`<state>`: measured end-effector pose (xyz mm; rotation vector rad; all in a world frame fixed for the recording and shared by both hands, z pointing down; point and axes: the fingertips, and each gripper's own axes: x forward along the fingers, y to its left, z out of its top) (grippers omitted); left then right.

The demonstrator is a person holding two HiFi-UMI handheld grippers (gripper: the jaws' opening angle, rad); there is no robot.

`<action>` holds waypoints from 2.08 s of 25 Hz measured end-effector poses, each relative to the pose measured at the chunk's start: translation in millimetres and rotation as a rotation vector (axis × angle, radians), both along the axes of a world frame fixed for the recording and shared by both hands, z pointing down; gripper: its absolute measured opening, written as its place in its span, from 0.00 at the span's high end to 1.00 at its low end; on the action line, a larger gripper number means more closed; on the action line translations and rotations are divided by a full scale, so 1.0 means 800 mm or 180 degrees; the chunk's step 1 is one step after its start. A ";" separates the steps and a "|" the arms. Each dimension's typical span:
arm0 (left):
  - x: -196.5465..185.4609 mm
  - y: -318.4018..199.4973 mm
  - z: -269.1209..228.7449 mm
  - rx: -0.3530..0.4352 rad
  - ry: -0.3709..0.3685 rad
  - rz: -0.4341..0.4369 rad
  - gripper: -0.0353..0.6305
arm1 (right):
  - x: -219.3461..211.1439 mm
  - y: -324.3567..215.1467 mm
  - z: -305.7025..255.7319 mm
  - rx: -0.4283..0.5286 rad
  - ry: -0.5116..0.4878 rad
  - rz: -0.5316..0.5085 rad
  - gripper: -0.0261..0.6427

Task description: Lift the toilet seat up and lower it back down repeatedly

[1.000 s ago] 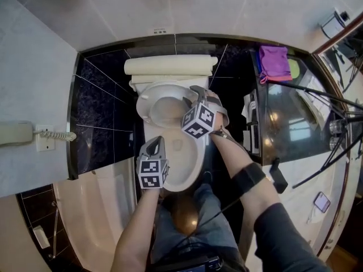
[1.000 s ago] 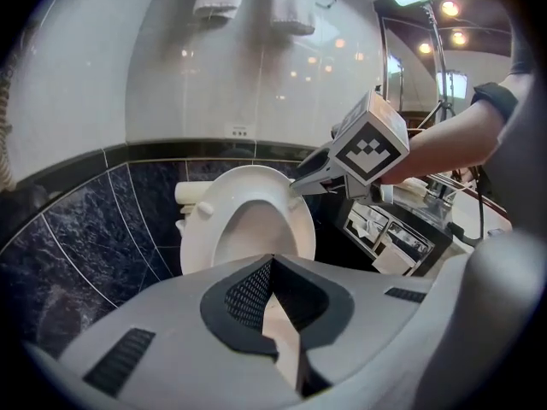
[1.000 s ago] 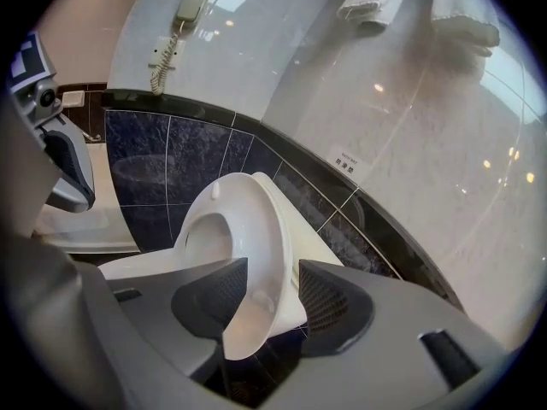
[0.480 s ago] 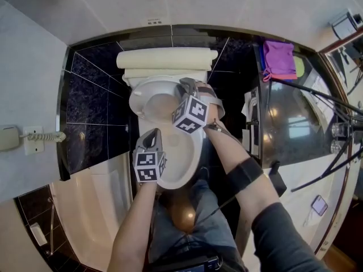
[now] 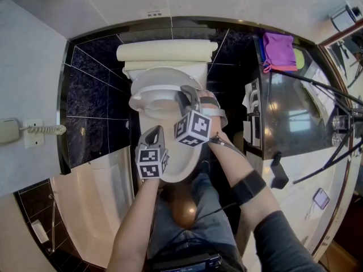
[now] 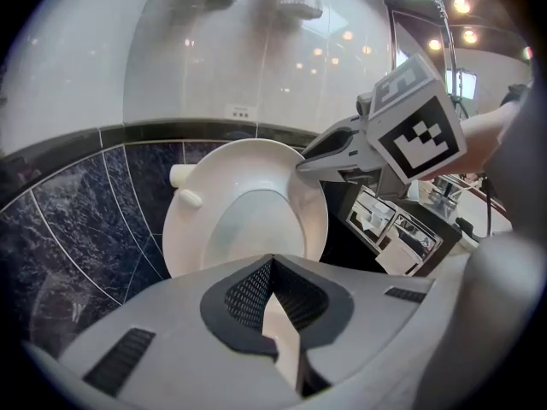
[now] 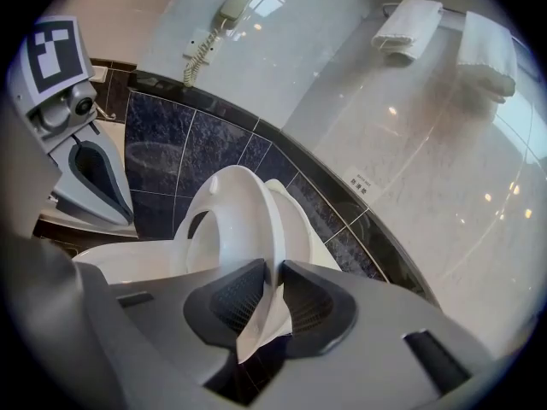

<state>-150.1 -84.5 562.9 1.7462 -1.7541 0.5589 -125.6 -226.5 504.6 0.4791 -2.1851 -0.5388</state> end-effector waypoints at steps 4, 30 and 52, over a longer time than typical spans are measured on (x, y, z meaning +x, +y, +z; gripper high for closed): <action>0.006 0.025 0.007 -0.0049 0.0022 0.0007 0.95 | 0.014 0.039 -0.003 0.0070 -0.0009 -0.0027 0.83; 0.042 0.135 0.043 -0.0158 0.0171 0.0144 0.95 | 0.094 0.272 0.053 0.0242 0.0414 -0.0307 0.84; 0.097 0.280 0.151 -0.0527 0.0481 0.0202 0.95 | 0.174 0.428 0.150 -0.0181 0.0828 -0.0446 0.89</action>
